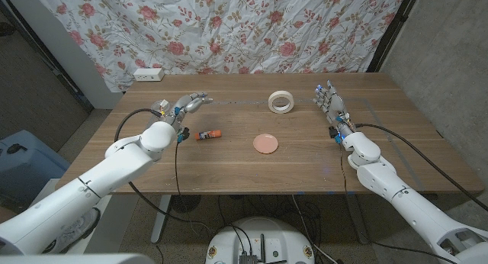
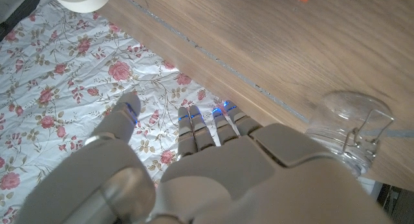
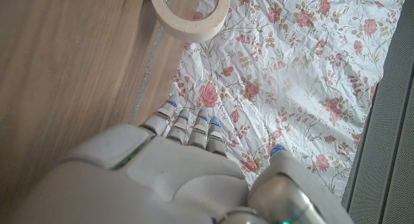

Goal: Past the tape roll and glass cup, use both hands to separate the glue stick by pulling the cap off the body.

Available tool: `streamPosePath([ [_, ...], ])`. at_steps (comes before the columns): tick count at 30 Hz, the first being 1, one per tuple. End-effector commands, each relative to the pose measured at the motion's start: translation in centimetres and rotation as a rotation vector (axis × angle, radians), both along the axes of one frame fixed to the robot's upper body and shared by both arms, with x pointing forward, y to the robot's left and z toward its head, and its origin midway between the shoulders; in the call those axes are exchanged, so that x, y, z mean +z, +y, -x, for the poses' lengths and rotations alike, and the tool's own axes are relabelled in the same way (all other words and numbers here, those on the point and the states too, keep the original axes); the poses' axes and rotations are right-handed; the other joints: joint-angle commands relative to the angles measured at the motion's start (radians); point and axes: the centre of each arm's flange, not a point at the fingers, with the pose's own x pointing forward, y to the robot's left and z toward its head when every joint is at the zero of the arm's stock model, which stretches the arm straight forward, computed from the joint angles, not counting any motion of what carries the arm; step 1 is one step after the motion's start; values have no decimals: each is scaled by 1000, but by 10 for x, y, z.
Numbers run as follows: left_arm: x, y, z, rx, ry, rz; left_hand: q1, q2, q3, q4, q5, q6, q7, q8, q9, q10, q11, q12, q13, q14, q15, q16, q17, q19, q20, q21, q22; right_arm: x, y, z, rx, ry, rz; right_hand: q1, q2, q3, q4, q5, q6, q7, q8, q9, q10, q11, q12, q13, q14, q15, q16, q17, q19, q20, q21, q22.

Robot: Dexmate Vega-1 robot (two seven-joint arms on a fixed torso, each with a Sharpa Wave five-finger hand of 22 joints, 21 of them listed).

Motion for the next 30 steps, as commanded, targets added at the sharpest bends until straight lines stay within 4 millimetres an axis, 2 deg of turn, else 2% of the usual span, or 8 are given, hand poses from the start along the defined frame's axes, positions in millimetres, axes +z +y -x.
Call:
streamPosePath([
  [1,5,-2,20,137,36,-176,25,-9,2,-3,7,18,1,5,1,13,-3,2,2,8,-29,5,6,7,-34,-2,0,2,-3,-1,-8,-14,-8,4,1,6,-4,4,10,-4,7,1,6,-2,6,3,4,-4,6,-2,6,-6,6,2],
  [8,8,-9,22,211,63,-295,70,-45,-2,-1,8,42,-4,8,1,37,-15,-2,2,4,-31,0,6,-9,-40,-9,1,4,-6,0,-14,-16,0,5,3,7,-6,3,11,-5,7,1,7,-3,6,3,5,-3,6,-5,6,-6,7,2],
  [19,12,-13,24,263,92,-439,106,-77,-10,0,9,62,-12,12,2,59,-33,-5,1,-1,-39,-1,6,-17,-48,-8,1,2,-5,-1,-12,-18,-4,6,5,10,-9,2,14,-9,7,1,9,-2,6,3,7,0,7,-11,6,-5,7,2],
  [26,16,-13,24,280,133,-556,144,-105,-17,1,4,52,-44,5,3,59,-53,-15,2,-12,-45,-3,6,-26,-49,-9,1,4,-4,-2,-14,-19,-1,7,6,11,-11,1,14,-10,7,2,9,-3,6,3,7,0,8,-14,6,-4,7,2],
  [30,17,-15,23,288,149,-626,155,-112,-18,1,2,52,-50,4,3,62,-59,-16,2,-15,-44,-3,6,-27,-50,-8,1,4,-2,-3,-13,-20,2,7,7,12,-11,1,14,-11,7,2,9,-3,6,3,7,0,8,-15,7,-5,7,2],
])
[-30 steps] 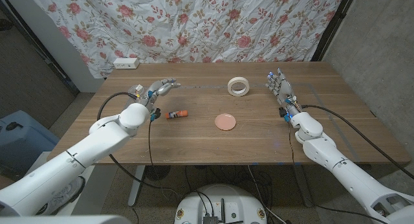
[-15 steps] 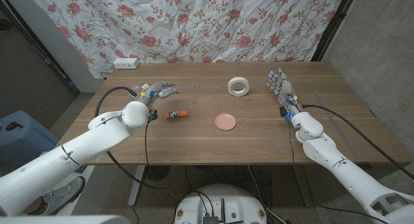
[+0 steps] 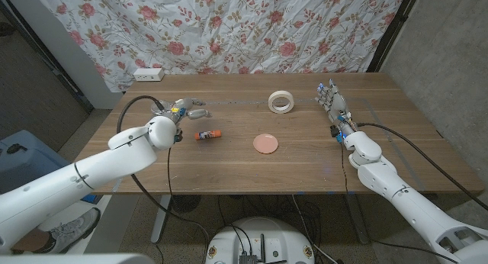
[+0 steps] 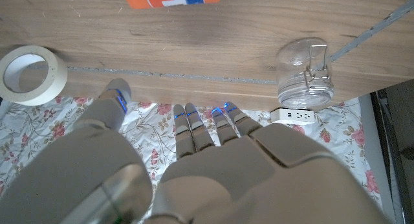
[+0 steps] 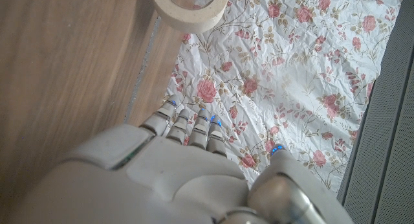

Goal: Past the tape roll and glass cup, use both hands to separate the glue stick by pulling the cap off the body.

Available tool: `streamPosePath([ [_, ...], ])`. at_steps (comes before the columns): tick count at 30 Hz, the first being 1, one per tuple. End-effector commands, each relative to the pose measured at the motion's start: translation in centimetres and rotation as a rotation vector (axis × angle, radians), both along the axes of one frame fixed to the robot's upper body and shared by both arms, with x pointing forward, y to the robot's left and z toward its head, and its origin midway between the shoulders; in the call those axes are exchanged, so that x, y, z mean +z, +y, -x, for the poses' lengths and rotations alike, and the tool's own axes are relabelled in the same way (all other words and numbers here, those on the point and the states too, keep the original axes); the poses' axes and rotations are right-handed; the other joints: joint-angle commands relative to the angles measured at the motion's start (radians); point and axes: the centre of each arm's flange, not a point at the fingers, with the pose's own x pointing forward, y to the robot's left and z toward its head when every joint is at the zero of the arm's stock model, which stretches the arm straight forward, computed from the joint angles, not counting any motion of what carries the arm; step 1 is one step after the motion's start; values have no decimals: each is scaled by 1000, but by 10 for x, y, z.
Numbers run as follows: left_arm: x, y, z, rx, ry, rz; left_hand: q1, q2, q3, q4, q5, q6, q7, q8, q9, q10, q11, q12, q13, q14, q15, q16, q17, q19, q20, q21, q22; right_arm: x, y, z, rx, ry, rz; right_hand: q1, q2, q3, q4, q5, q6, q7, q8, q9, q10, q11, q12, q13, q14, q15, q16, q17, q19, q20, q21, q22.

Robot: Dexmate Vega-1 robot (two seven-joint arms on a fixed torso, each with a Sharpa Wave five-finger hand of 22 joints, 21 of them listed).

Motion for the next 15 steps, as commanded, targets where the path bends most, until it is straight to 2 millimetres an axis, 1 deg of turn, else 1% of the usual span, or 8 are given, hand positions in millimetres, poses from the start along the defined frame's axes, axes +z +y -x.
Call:
streamPosePath([
  [1,5,-2,1,39,65,-193,24,-5,-3,0,-4,4,-16,-1,3,7,-12,-4,2,-10,-44,-3,2,-7,-52,-2,1,0,4,-2,1,-3,2,7,7,4,-3,1,5,-2,7,2,9,-3,6,3,7,0,4,-1,7,-5,4,2],
  [7,5,-6,-1,62,85,-259,41,-14,-6,1,-6,3,-22,-2,4,1,-8,-8,3,-12,-41,-3,2,-11,-48,-2,1,-1,7,-2,2,-2,-2,8,9,6,-5,0,4,-3,6,2,8,-3,5,3,7,3,5,-5,7,-5,4,2],
  [11,4,-9,-3,81,94,-296,49,-18,-7,1,-7,3,-25,-2,4,2,-10,-9,3,-14,-43,-3,2,-14,-46,-2,1,-1,6,-1,-3,-4,-4,8,9,6,-6,-1,6,-5,7,2,7,-2,5,3,6,-1,5,-6,7,-4,4,2],
  [15,3,-15,-6,105,107,-356,59,-22,-9,2,-7,-3,-21,-5,4,4,-12,-9,3,-15,-43,-2,2,-15,-44,-2,1,-1,5,-2,-1,-3,-9,8,9,7,-7,-1,11,-10,8,2,8,-3,5,3,6,-2,5,-8,7,-4,4,2],
])
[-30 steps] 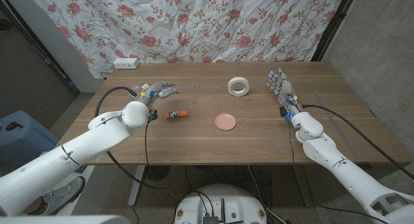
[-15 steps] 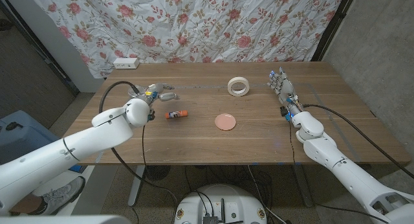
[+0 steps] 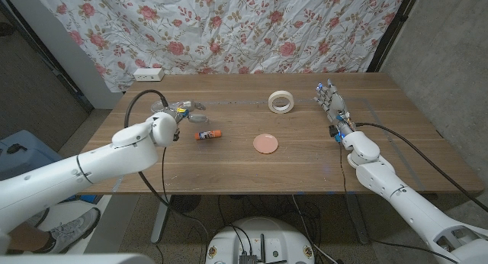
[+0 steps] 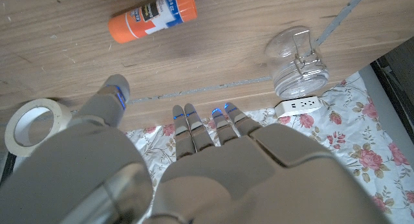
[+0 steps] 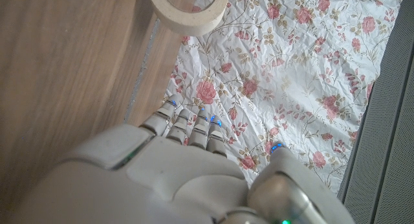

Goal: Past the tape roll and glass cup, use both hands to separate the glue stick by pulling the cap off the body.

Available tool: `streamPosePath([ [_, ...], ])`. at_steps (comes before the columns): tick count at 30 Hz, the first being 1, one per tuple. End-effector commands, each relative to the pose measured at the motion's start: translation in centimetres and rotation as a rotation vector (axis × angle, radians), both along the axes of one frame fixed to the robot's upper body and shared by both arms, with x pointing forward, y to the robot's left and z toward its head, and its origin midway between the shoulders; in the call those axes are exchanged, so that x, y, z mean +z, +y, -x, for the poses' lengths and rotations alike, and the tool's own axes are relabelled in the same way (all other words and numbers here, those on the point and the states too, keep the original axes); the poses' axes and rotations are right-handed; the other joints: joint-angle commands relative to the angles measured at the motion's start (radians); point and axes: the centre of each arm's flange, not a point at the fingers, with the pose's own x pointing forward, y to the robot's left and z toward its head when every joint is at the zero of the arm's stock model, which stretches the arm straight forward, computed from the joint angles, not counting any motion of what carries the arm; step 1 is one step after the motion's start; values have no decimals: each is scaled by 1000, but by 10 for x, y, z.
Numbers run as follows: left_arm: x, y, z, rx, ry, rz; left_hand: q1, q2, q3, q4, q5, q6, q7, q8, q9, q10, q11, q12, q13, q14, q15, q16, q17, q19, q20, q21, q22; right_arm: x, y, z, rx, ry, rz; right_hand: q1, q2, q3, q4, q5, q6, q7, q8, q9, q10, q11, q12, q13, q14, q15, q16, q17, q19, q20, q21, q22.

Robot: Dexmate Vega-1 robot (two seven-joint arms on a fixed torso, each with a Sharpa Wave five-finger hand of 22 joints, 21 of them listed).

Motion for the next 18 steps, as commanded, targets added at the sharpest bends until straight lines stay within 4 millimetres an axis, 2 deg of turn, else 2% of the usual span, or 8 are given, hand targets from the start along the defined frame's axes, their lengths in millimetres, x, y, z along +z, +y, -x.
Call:
streamPosePath([
  [1,-1,-9,-5,60,35,-158,18,-4,-4,-1,-3,-3,1,-5,4,0,-7,-2,3,-4,-43,-2,2,-5,-43,-2,1,-1,0,0,-2,-2,-9,-6,-5,2,-2,-1,7,-6,8,2,8,-3,5,3,6,-4,5,1,8,-5,5,2],
  [18,-9,-33,-23,116,63,-292,54,-17,-15,1,-4,-18,5,-12,4,16,-19,-1,3,-8,-56,-2,2,-23,-20,-4,2,-2,-4,3,-10,-5,-16,-7,-2,6,-5,-4,11,-4,8,2,15,-3,7,2,9,-2,7,-7,10,-6,6,2],
])
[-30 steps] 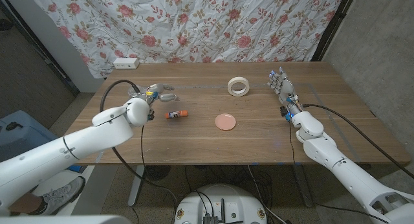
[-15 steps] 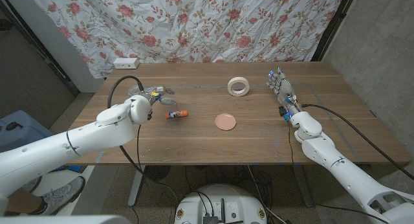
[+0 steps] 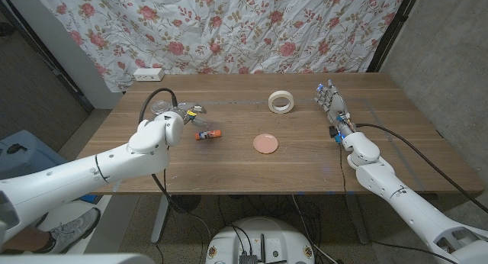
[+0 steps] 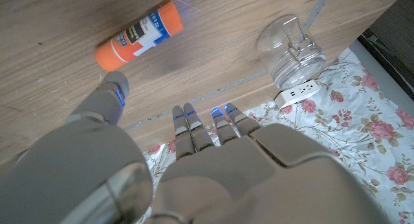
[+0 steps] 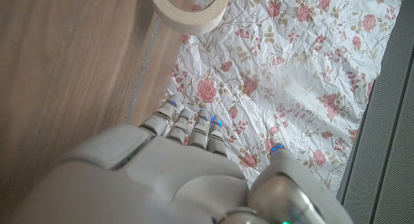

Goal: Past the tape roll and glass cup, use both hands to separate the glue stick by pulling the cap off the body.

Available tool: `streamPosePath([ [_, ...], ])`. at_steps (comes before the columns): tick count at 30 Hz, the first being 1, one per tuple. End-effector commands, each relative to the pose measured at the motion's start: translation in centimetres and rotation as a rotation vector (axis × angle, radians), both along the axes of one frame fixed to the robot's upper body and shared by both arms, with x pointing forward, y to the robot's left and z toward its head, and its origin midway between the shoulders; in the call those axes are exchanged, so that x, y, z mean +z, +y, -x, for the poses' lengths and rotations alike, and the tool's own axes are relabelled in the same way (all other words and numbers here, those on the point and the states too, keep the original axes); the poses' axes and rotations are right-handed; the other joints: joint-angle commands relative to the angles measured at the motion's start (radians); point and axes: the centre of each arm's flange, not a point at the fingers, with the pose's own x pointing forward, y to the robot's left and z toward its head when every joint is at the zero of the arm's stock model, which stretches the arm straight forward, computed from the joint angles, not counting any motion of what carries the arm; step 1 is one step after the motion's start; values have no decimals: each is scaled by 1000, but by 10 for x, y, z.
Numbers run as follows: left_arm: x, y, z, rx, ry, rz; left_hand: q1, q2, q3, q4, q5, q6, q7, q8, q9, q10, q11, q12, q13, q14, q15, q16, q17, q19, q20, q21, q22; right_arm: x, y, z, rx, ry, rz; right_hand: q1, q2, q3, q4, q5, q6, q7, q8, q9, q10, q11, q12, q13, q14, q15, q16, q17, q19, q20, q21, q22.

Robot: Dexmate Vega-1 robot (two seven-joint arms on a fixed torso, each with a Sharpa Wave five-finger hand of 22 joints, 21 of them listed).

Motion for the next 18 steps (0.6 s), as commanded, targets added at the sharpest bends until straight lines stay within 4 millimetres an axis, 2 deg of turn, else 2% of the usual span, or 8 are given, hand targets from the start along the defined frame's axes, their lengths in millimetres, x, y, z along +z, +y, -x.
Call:
streamPosePath([
  [1,-5,-15,-10,52,36,-121,18,-4,-9,1,-5,-8,1,-5,4,-1,-6,-2,3,-10,-56,-2,2,-13,-19,-4,2,0,-3,1,-7,-5,-11,6,11,6,-5,-1,8,-2,4,2,8,4,7,2,3,4,7,0,4,0,5,2],
  [15,-11,-23,-14,72,61,-231,36,-14,-22,2,-3,-13,-5,-7,4,-10,-7,-7,3,-18,-54,-3,2,-27,-17,-4,2,-2,-1,-2,-18,-2,-25,5,13,9,-7,-3,8,-3,3,2,9,4,7,2,4,5,8,-4,6,1,6,2],
  [18,-14,-26,-16,70,58,-268,44,-16,-27,2,-2,-16,-19,-8,4,-11,-8,-7,3,-19,-55,-2,2,-30,-11,-3,2,-2,-1,-2,-25,-1,-29,5,13,9,-8,-3,9,-3,4,2,8,5,7,2,4,8,8,-4,6,1,6,2],
])
